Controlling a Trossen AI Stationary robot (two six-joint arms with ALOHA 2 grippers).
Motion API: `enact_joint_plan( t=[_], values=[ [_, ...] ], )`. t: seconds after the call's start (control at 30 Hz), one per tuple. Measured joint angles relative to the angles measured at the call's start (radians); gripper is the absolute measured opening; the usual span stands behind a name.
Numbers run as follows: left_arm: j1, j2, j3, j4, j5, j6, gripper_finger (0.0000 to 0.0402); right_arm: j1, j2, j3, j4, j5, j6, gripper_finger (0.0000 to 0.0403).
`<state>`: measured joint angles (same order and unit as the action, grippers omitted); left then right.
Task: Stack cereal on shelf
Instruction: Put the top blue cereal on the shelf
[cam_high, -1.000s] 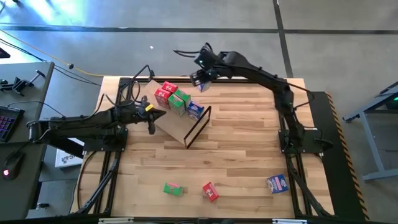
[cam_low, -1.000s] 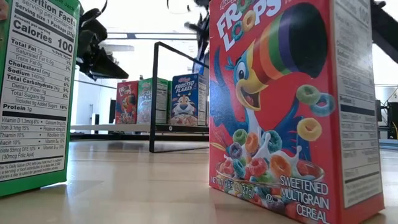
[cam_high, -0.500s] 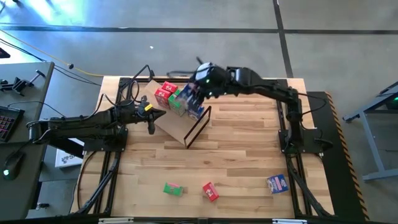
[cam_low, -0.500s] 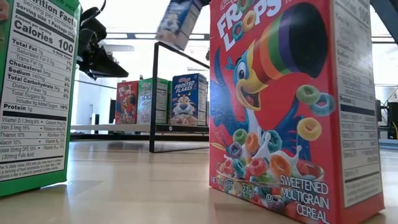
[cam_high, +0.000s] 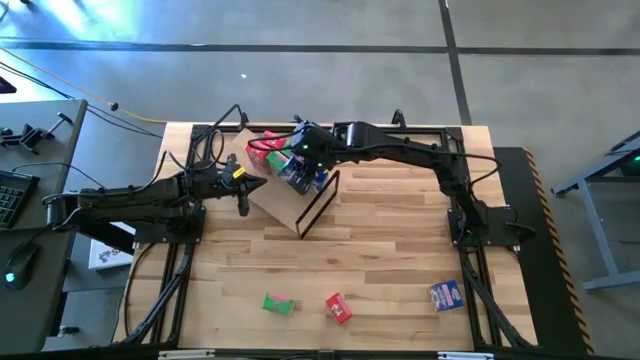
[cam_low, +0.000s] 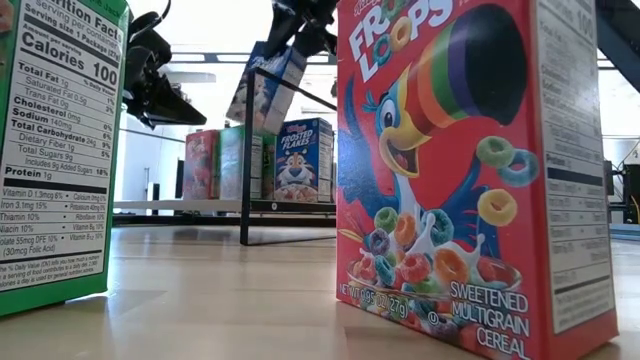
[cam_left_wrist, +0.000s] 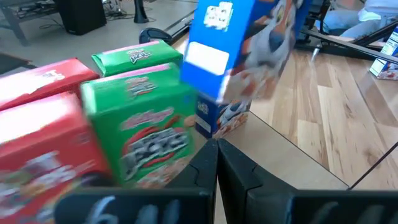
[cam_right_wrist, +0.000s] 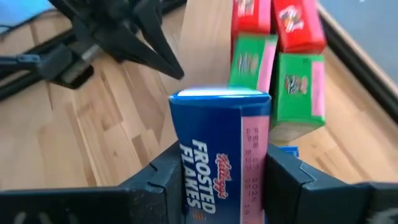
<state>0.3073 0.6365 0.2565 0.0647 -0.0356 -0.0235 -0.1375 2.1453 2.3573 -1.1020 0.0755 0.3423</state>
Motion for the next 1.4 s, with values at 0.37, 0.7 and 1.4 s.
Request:
enact_joint_plan(
  t=[0.37,0.7,1.4],
  values=[
    [0.0,0.0,0.0,-0.001,0.005,0.0,0.0,0.001,0.022,-0.002,-0.022,-0.038,0.016,0.0143],
    [0.0,0.0,0.0,-0.002,0.01,0.0,0.0,0.001,0.022,-0.002,-0.047,-0.125,0.019,0.0142],
    [0.0,0.0,0.0,-0.001,0.043,0.001,0.0,0.013,0.021,-0.051,-0.033,-0.074,-0.028,0.0166]
  ],
)
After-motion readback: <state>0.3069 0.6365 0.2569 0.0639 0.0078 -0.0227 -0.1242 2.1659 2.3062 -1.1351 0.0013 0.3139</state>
